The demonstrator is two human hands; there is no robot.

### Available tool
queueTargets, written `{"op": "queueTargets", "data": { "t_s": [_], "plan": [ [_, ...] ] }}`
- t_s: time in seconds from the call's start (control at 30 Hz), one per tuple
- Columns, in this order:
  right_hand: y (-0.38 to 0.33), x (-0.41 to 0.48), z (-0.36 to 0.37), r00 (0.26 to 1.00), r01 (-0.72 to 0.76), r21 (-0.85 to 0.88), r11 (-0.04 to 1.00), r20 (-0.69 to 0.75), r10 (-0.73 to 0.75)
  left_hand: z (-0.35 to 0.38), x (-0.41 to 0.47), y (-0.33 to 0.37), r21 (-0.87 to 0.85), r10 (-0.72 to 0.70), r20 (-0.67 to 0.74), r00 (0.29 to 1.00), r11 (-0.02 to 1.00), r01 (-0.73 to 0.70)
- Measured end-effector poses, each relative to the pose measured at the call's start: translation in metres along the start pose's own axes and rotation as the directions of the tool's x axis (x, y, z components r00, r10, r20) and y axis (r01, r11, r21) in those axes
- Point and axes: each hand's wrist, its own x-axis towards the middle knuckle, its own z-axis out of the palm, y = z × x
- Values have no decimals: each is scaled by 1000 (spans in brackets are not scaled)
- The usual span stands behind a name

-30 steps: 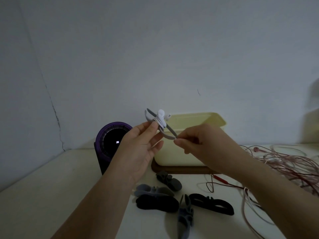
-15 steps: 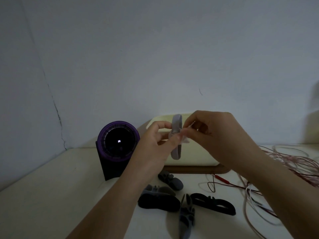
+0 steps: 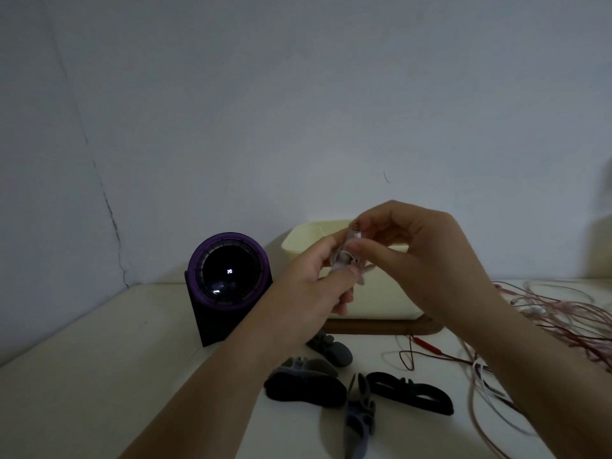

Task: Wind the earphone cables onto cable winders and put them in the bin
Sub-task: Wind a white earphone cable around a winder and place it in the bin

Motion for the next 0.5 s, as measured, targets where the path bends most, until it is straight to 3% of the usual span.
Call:
{"op": "queueTargets", "data": {
  "t_s": [0.27,0.5],
  "plan": [
    [-2,3,-5,994,-47,66,997,97,40,0,-5,9,194,79,-29,996,978,-71],
    [2,6,-15,954,-165,49,985,260,147,1,-8,15,211,-7,63,998,978,-6]
  ]
}}
